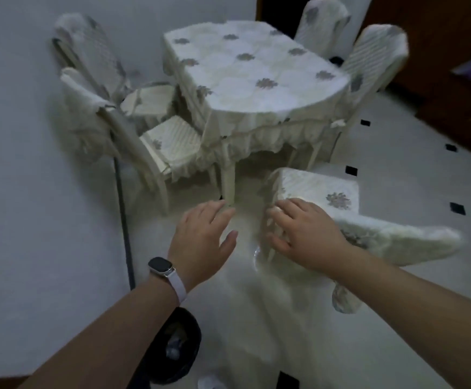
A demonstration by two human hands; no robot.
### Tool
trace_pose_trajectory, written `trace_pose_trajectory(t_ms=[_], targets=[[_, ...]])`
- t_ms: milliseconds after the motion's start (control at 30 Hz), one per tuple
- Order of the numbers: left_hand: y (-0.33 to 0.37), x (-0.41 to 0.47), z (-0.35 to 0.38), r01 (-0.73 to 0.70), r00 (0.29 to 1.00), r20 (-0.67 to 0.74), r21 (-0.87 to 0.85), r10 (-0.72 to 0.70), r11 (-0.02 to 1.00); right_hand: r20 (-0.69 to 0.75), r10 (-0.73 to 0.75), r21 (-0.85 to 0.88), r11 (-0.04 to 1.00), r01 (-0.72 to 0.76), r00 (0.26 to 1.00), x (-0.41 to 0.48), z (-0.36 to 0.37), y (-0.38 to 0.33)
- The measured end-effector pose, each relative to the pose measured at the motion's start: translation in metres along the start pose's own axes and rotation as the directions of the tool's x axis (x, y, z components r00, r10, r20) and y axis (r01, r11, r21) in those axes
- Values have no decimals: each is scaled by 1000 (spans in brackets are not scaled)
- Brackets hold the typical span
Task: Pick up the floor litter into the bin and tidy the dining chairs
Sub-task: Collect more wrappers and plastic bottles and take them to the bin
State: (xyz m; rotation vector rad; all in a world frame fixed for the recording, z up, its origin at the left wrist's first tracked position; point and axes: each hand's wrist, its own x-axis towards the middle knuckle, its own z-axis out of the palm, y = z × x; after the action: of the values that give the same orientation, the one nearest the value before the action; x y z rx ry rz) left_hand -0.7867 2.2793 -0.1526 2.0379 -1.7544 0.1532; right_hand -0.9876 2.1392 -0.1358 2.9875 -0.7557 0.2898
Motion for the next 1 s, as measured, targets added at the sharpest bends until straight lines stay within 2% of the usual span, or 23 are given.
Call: trace_pose_trajectory(t_ms=[133,333,533,900,1000], targets=[[84,39,14,-130,991,-25,-9,130,991,-129,88,-15,996,-90,988,-62,-31,62],[229,83,49,-273,962,-37,-43,271,961,-225,198,-11,979,-205,954,-163,-66,161],[349,120,88,-404,915,-49,-67,401,912,-249,319,-46,939,-340,914,-257,-98,259],[490,195,143,-596,801,-34,-132,597,792,-292,556,-48,804,-593,778,-368,-123,367],[516,221,166,-592,801,-48,-219,597,776,-287,599,-59,768,-638,748,-378,-121,393]])
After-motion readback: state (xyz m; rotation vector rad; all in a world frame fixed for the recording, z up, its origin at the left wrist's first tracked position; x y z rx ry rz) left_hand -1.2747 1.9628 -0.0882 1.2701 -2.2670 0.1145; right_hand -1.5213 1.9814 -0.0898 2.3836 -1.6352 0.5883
